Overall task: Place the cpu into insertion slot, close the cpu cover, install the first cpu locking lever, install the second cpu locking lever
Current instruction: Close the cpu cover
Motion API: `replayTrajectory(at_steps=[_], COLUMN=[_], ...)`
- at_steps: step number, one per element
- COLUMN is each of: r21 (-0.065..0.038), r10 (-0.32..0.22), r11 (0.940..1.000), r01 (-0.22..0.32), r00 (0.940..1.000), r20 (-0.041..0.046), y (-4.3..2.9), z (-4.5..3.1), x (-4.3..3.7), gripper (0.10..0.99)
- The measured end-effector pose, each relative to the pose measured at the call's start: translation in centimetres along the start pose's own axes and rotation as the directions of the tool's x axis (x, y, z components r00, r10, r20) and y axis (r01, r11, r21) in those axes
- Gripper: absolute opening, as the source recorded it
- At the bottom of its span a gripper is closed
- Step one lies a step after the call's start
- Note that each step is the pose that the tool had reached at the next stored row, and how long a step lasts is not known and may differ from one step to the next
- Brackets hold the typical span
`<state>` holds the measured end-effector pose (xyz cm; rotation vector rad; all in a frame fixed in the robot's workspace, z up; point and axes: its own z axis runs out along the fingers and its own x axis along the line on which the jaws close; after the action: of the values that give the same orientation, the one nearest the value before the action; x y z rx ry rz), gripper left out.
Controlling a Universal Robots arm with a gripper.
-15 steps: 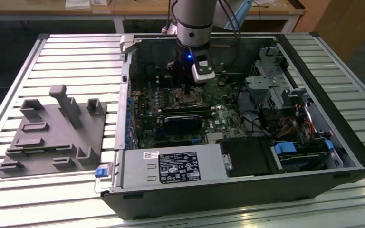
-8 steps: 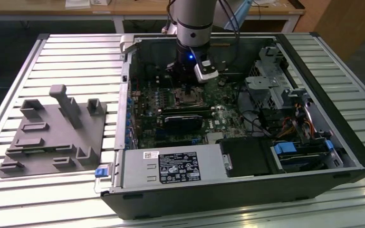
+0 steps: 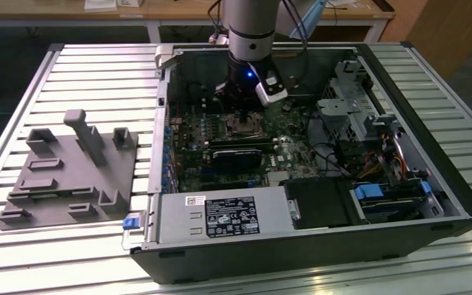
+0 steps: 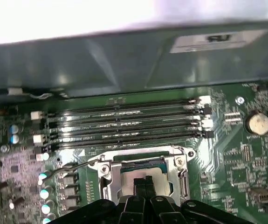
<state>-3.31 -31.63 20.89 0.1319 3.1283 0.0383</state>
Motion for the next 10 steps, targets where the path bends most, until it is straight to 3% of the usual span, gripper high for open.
replayTrajectory(at_steps=[3, 7, 10], r21=[0.001, 0.023, 0.026], r10=[-0.049, -0.052, -0.052], r11=[0.9988, 0.9984, 0.9983], r01=[0.049, 0.052, 0.052], r00=[0.9988, 0.9987, 0.9987], r20=[-0.0009, 0.0019, 0.0036], y=[0.0, -0.01, -0.02], z=[0.05, 0.05, 0.05], x=[0.0, 0.07, 0.17], gripper=[0.106, 0.106, 0.106])
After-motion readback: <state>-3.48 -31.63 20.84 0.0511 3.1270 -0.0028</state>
